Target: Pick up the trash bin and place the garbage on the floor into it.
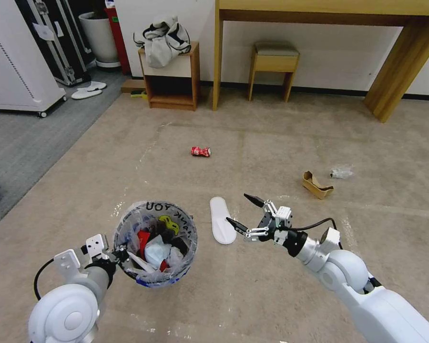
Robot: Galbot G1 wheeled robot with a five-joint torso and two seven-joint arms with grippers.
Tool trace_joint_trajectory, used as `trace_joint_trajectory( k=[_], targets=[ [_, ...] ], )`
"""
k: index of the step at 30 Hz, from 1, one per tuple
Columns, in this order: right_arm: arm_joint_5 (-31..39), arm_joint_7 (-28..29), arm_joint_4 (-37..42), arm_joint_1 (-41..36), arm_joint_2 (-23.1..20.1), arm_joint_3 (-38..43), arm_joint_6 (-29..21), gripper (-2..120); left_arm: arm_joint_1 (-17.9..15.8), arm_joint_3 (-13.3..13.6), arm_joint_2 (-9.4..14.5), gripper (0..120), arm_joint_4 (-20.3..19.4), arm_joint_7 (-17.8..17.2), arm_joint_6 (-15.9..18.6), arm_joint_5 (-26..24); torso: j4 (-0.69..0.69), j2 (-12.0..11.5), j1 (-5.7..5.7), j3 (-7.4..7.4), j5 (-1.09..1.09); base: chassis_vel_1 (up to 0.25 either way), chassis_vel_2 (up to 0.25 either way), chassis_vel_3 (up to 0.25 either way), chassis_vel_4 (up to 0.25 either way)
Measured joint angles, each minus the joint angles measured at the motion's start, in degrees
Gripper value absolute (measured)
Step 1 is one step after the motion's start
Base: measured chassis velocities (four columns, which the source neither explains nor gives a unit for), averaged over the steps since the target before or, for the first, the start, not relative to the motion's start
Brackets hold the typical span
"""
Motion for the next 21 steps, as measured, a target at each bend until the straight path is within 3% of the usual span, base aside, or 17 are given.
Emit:
trace_joint_trajectory(
  k=[9,21],
  targets=[
    [0.03,-0.33,0.07,-0.25,-0.27,0.43,-0.03,100,-0.29,0.08,0.16,0,0.15,0.03,-0.04,0.1,0.0,0.0,0.0,0.0,0.0,-0.096,0.09,0.081,-0.093],
    [-0.12,0.32,-0.23,-0.3,0.13,-0.36,1.75,100,0.07,-0.03,-0.06,0,0.0,0.11,-0.21,0.74,-0.01,0.0,0.0,0.01,-0.02,-0.242,0.239,0.247,-0.242]
  ],
)
